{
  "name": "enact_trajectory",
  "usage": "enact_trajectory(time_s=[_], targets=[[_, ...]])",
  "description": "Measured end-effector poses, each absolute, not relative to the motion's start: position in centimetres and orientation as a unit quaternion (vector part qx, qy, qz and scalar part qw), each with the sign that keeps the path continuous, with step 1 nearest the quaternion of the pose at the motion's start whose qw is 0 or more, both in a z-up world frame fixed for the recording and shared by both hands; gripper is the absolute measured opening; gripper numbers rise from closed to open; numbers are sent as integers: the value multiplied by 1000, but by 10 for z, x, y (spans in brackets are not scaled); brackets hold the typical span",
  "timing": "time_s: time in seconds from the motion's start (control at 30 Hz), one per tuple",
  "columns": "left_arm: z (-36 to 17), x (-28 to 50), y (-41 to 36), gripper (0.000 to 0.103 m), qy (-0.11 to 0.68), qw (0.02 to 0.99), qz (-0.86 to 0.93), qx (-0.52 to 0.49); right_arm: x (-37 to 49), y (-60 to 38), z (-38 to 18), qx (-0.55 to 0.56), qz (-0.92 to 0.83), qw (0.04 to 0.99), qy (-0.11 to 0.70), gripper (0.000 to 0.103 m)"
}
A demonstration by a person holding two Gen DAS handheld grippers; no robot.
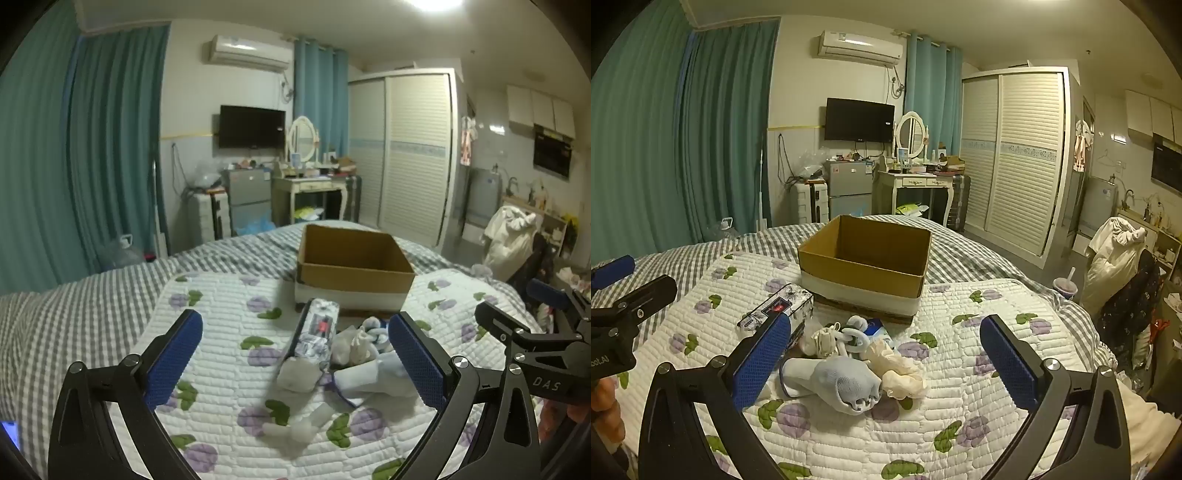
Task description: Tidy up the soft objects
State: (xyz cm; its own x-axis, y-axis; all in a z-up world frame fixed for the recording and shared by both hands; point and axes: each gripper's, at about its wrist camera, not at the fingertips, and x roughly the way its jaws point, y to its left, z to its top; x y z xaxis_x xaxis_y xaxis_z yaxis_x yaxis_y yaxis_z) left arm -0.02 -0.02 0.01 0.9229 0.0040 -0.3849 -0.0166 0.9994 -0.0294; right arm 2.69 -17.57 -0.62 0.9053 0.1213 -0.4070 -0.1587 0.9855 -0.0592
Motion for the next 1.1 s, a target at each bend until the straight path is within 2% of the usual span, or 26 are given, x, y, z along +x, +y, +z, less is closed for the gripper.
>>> enact_trajectory(time_s=[1.1], targets=[[2, 0, 4, 103, 204, 979, 11, -23, 27, -175, -8, -48, 74, 974, 210, 103]])
